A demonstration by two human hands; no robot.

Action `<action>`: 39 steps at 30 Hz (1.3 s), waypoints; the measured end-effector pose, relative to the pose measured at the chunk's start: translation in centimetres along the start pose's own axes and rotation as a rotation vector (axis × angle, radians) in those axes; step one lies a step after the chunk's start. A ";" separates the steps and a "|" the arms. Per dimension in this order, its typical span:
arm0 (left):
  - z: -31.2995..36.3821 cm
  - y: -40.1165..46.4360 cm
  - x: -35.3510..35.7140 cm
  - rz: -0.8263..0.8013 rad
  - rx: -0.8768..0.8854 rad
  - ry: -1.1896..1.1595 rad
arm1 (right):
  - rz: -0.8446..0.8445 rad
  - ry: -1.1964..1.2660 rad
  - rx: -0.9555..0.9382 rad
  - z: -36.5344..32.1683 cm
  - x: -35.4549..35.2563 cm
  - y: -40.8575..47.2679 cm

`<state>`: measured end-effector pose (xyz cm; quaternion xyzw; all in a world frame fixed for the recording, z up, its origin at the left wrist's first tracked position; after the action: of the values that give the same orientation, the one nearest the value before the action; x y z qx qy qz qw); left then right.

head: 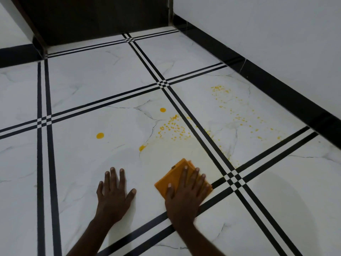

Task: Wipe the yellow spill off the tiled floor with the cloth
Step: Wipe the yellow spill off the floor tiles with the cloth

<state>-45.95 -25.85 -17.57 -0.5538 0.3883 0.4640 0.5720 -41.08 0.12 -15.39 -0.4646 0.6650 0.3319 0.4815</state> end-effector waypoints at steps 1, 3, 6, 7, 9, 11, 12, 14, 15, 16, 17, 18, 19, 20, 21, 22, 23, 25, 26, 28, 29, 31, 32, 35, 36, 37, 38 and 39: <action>0.0 0.0 0.0 0.002 0.001 -0.001 | -0.010 0.006 -0.038 -0.8 0.4 -0.2; -0.1 0.1 0.1 0.000 0.011 0.002 | -0.036 -0.012 -0.237 -1.9 0.8 1.2; -0.2 0.2 0.2 0.001 0.018 0.013 | -0.112 -0.081 -0.574 -1.6 0.9 5.3; -0.4 0.3 0.3 -0.008 0.009 0.006 | -0.129 -0.093 -0.619 -1.2 0.8 6.2; -0.4 0.3 0.3 -0.007 0.003 -0.004 | -0.122 -0.074 -0.562 -0.3 0.4 6.3; -0.4 0.2 0.3 0.001 -0.001 -0.007 | -0.069 -0.025 -0.358 -0.5 0.2 4.6; -0.3 0.2 0.4 -0.002 -0.001 -0.012 | -0.035 -0.007 -0.259 -0.9 0.2 3.3; -0.4 0.2 0.5 0.005 -0.005 -0.023 | -0.038 0.021 -0.214 -2.4 0.7 1.4; -0.5 0.3 0.5 0.010 -0.004 -0.024 | -0.059 0.016 -0.292 -2.9 1.0 1.5; -0.5 0.3 0.5 0.016 -0.003 -0.017 | -0.094 0.002 -0.409 -3.1 1.3 2.2; -0.6 0.3 0.5 0.019 -0.004 -0.010 | -0.135 -0.024 -0.545 -2.9 1.3 3.0; -0.7 0.3 0.5 0.015 -0.009 -0.005 | -0.167 -0.043 -0.663 -2.7 1.1 3.9; -0.7 0.3 0.6 0.008 -0.010 -0.002 | -0.184 -0.053 -0.727 -2.2 0.8 4.7; -0.6 0.3 0.7 -0.002 -0.009 0.002 | -0.190 -0.058 -0.734 -1.6 0.7 5.3; -0.6 0.3 0.6 -0.007 -0.011 0.005 | -0.189 -0.056 -0.698 -1.2 0.7 5.5; -0.6 0.4 0.5 -0.010 -0.018 0.005 | -0.182 -0.047 -0.641 -1.2 0.8 5.4; -0.7 0.5 0.5 -0.011 -0.024 0.000 | -0.168 -0.043 -0.589 -1.3 0.8 5.2; -0.6 0.6 0.6 -0.014 -0.024 -0.006 | -0.153 -0.058 -0.544 -1.6 0.9 4.9; -0.7 0.6 0.6 -0.017 -0.024 -0.006 | -0.156 -0.067 -0.542 -1.6 0.9 4.9; -0.8 0.8 0.8 -0.016 -0.024 -0.012 | -0.139 -0.070 -0.521 -1.8 0.4 5.0; -0.8 0.8 0.9 -0.024 -0.022 -0.018 | -0.125 -0.057 -0.485 -1.7 0.3 4.8; -0.5 0.9 1.0 -0.034 -0.010 -0.021 | -0.102 -0.047 -0.381 -1.2 0.5 4.2; -0.4 0.8 1.0 -0.032 -0.005 -0.023 | -0.098 -0.053 -0.345 -1.1 0.8 3.8; -0.4 0.8 0.7 -0.007 -0.007 -0.038 | -0.047 -0.042 -0.298 -1.7 1.2 2.8; -0.3 0.8 0.6 0.002 -0.004 -0.042 | -0.048 -0.040 -0.315 -2.1 1.4 2.6; -0.2 0.7 0.7 -0.007 -0.004 -0.048 | -0.074 -0.044 -0.367 -2.6 1.6 2.3; -0.2 0.6 0.8 -0.015 -0.005 -0.053 | -0.108 -0.041 -0.446 -3.2 1.8 2.0; -0.2 0.6 0.8 -0.019 0.002 -0.055 | -0.141 -0.044 -0.542 -3.6 1.8 2.0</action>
<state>-46.30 -25.96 -18.52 -0.5441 0.3676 0.4731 0.5874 -44.36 -2.95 -15.99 -0.6143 0.5074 0.4731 0.3760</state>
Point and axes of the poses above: each hand's wrist, its own y-axis towards the middle knuckle, its own x-axis out of the palm, z = x × y, the point moved 9 cm from there along y, towards the middle knuckle, and after that the axes turned 7 degrees about -x, right-handed, at the moved point
